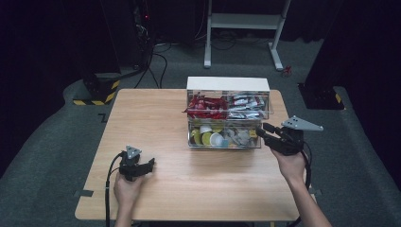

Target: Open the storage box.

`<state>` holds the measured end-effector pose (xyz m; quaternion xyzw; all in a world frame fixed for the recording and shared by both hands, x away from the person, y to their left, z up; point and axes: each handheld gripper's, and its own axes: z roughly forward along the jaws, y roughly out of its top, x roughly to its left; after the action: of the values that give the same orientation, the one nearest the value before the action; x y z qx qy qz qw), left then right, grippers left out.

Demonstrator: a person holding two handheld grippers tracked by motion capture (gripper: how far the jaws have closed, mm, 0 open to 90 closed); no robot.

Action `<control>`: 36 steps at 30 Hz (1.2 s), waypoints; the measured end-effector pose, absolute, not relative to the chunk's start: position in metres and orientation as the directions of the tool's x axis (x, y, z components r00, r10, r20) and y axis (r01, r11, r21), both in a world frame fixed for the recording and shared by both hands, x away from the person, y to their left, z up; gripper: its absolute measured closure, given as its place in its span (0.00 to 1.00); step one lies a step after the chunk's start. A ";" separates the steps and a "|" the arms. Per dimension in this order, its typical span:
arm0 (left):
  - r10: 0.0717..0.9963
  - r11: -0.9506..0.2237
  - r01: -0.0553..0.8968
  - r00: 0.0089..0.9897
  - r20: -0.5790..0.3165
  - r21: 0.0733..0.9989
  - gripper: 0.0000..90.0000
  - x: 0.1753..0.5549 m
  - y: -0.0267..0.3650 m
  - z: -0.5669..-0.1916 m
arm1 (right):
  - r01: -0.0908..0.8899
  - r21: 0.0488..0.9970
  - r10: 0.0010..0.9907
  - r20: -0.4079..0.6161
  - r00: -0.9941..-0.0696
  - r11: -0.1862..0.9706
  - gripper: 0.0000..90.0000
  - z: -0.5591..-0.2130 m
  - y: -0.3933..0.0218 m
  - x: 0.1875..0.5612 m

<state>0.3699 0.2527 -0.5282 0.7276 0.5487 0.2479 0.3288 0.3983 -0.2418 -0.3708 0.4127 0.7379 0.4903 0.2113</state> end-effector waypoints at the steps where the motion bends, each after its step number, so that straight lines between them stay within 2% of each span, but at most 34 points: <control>1: 0.961 -0.182 0.636 0.275 0.000 0.750 0.31 0.370 0.253 -0.528 | 0.399 0.899 0.816 0.091 -0.571 0.179 0.67 -0.370 -0.241 0.399; 15: 0.961 -0.182 0.636 0.276 -0.001 0.750 0.31 0.370 0.253 -0.528 | 0.362 0.914 0.810 0.068 -0.583 0.185 0.67 -0.351 -0.234 0.406; 36: 0.961 -0.182 0.636 0.276 -0.001 0.750 0.31 0.370 0.252 -0.528 | 0.372 0.907 0.830 0.044 -0.555 0.200 0.70 -0.342 -0.226 0.426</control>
<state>0.3697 0.2524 -0.5282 0.7279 0.5484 0.2474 0.3288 0.4258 -0.2260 -0.3418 0.4075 0.7375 0.4836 0.2372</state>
